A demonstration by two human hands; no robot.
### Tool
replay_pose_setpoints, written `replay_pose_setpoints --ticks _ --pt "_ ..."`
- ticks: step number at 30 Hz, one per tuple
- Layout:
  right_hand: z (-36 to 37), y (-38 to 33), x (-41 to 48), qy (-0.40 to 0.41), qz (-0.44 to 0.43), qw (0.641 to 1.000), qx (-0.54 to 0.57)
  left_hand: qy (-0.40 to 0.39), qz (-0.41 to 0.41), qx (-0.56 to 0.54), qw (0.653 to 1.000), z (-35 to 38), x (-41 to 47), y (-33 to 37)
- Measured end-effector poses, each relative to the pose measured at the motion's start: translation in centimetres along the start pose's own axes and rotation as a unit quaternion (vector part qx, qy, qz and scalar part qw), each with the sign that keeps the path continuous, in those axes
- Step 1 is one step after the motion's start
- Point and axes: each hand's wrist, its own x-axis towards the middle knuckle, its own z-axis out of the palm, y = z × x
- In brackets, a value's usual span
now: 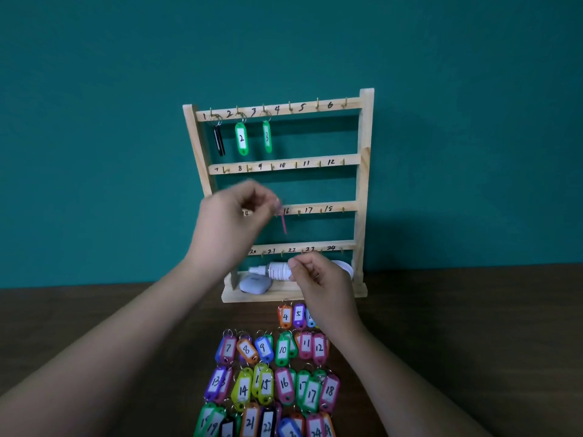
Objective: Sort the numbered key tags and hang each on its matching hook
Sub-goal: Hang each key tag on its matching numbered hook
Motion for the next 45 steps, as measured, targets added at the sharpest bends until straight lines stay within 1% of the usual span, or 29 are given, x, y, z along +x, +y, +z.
replay_pose_setpoints --ticks 2,5,7,13,20,24,26,28,31,33,38,41,45 --pt "0.0 0.0 -0.1 -0.005 0.009 1.000 -0.005 0.033 0.007 -0.006 0.999 -1.0 1.9 1.0" --pt "0.1 0.0 -0.2 -0.012 0.015 1.000 -0.009 0.064 -0.008 -0.049 0.997 -2.2 5.0 2.0" --pt "0.0 0.0 -0.2 -0.014 0.014 1.000 -0.012 0.088 -0.015 -0.053 0.995 -2.8 6.8 2.4" --pt "0.1 -0.1 -0.3 -0.019 0.012 1.000 -0.016 0.141 -0.017 0.001 0.990 -3.5 10.0 3.7" --pt "0.3 0.0 -0.2 -0.029 0.015 0.999 -0.016 0.157 -0.001 0.078 0.984 -3.0 11.2 4.5" --pt "0.3 -0.1 -0.1 -0.028 0.013 0.999 -0.025 0.145 0.020 0.143 0.979 -2.6 11.0 4.3" --pt "0.2 -0.1 -0.2 -0.026 0.012 0.999 -0.022 0.148 0.046 0.167 0.974 -2.4 10.6 4.1" --pt "0.2 -0.1 -0.2 -0.027 0.007 0.999 -0.024 0.170 0.074 0.164 0.969 -2.5 9.8 3.9" --pt "0.1 -0.1 -0.1 -0.037 0.013 0.999 -0.024 0.190 0.104 0.123 0.968 -2.6 7.9 3.0" --pt "0.0 0.0 0.1 -0.045 0.017 0.998 -0.033 0.173 0.110 0.104 0.973 -2.2 5.9 2.1" --pt "-0.1 0.2 0.0 -0.089 -0.011 0.989 -0.114 0.073 0.090 0.083 0.990 -0.4 -0.3 -1.3" --pt "-0.1 0.2 -0.2 -0.109 -0.023 0.981 -0.162 0.005 0.034 0.068 0.997 1.2 -3.7 -3.6" --pt "-0.4 0.4 -0.1 -0.115 -0.042 0.965 -0.231 -0.075 -0.032 0.067 0.994 3.4 -6.9 -6.1"
